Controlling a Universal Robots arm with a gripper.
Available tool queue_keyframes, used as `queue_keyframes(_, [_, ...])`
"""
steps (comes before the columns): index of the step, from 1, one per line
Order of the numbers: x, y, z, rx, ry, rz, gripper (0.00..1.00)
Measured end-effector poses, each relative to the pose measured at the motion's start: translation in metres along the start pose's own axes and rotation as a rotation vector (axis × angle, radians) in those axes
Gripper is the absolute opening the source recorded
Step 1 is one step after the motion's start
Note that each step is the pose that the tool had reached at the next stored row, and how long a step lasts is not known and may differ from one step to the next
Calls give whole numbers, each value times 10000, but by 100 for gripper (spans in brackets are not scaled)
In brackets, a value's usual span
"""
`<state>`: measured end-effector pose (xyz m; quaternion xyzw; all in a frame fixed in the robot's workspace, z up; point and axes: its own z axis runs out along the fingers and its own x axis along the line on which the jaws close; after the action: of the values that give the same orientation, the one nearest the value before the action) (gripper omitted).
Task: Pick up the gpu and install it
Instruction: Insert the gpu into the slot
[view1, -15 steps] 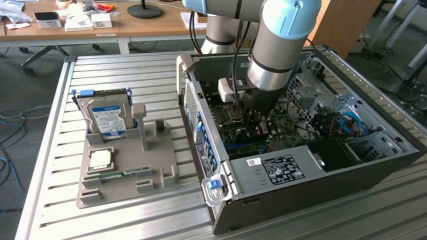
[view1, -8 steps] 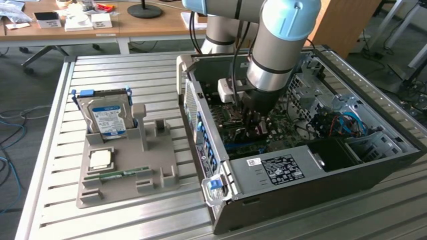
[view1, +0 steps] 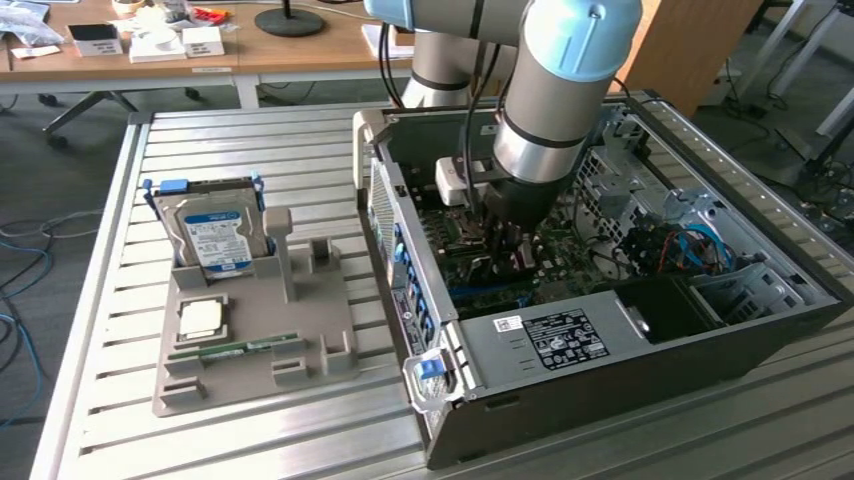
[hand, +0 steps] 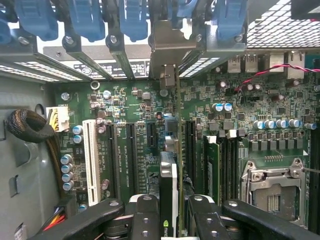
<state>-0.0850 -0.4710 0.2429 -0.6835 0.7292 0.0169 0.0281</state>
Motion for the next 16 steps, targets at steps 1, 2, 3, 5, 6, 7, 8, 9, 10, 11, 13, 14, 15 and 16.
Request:
queue_keyframes(1, [0, 0, 0, 0, 4, -1, 27])
queue_keyframes(2, [0, 0, 0, 1, 7, -1, 27])
queue_keyframes(3, [0, 0, 0, 1, 6, -1, 27])
queue_keyframes(5, [0, 0, 6, -1, 11, 0, 27])
queue_keyframes(6, [1, 0, 11, -2, 14, 0, 27])
queue_keyframes(7, [2, 1, 17, -3, 16, 0, 27])
queue_keyframes(8, [2, 1, 22, -3, 13, 0, 27])
queue_keyframes(9, [2, 2, 28, -1, 9, 1, 27])
queue_keyframes(10, [1, 1, 29, 0, 10, 1, 27])
queue_keyframes(11, [1, 1, 29, 0, 9, 1, 27])
queue_keyframes(13, [2, 1, 30, 0, 8, 0, 27])
queue_keyframes(14, [2, 1, 30, 1, 8, 1, 27])
queue_keyframes(15, [2, 1, 31, 1, 8, 1, 27])
queue_keyframes(16, [2, 1, 30, 1, 8, 0, 27])
